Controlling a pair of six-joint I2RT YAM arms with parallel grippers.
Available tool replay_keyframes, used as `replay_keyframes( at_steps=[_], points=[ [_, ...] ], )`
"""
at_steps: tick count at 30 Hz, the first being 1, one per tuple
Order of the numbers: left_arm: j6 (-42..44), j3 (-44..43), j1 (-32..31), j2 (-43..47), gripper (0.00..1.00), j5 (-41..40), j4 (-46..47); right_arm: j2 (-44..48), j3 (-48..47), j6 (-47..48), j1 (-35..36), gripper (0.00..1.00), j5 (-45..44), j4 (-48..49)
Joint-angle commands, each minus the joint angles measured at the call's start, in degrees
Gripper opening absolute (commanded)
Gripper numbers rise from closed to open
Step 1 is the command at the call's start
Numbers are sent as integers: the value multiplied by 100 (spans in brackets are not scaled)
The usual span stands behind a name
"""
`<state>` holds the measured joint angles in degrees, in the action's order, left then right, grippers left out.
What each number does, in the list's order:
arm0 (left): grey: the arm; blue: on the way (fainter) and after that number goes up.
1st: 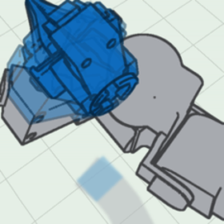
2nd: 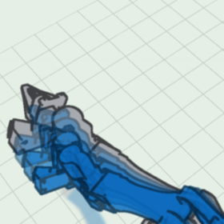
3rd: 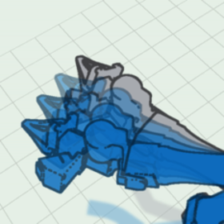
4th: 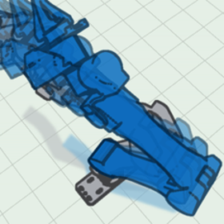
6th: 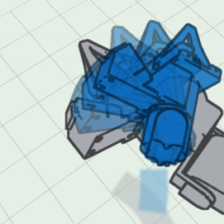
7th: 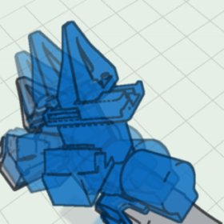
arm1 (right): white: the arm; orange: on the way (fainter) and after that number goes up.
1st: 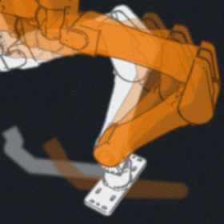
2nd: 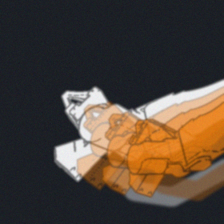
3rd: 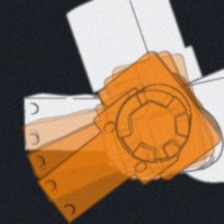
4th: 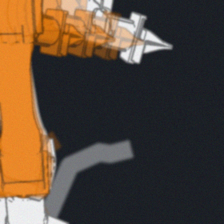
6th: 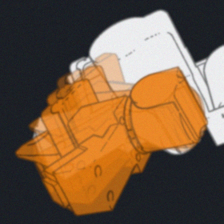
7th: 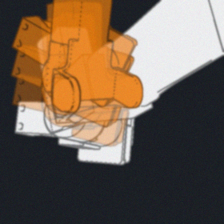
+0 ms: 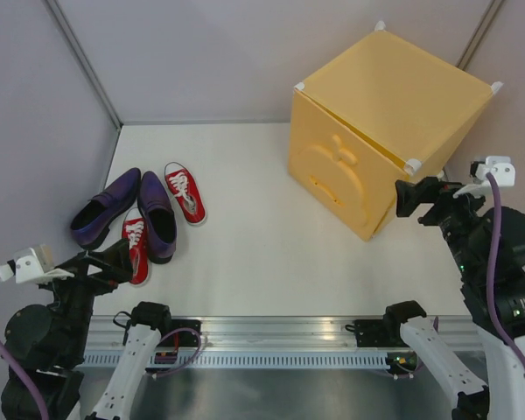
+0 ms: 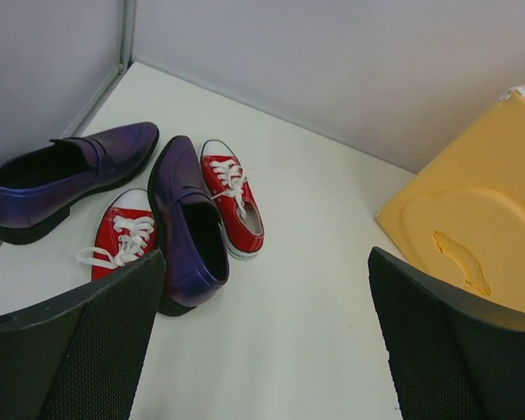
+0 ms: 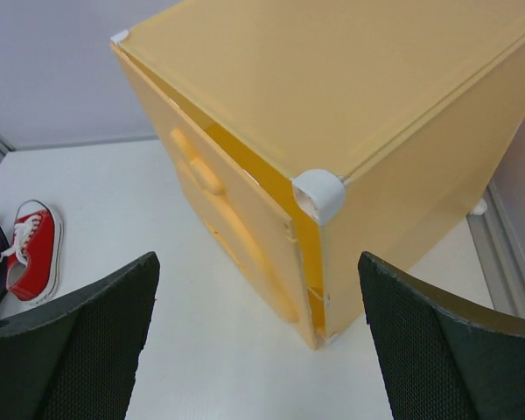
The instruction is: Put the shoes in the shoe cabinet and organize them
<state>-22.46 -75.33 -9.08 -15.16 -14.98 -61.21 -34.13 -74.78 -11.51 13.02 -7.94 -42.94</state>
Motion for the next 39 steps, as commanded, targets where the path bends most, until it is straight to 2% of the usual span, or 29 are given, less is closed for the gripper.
replay_keyframes(
  at_steps=[1, 10, 17, 28, 36, 39],
  points=[
    [-136, 229, -15, -277, 100, 504, 4, -584, -142, -132, 34, 98, 249, -215],
    [31, 466, -15, -391, 100, 760, 4, -1368, -72, -203, 26, 98, 329, -39],
    [31, 598, -15, -383, 100, 742, 4, -1456, -10, -124, 34, 98, 548, 40],
    [49, 572, -15, -444, 100, 822, 13, -1430, 69, -19, 34, 98, 1462, 23],
    [31, 554, -15, -453, 100, 900, 4, -1228, 52, -97, 34, 96, 3243, -4],
    [-22, 581, -15, -444, 100, 953, 4, -1263, 78, -255, 34, 96, 3658, 66]
  ],
)
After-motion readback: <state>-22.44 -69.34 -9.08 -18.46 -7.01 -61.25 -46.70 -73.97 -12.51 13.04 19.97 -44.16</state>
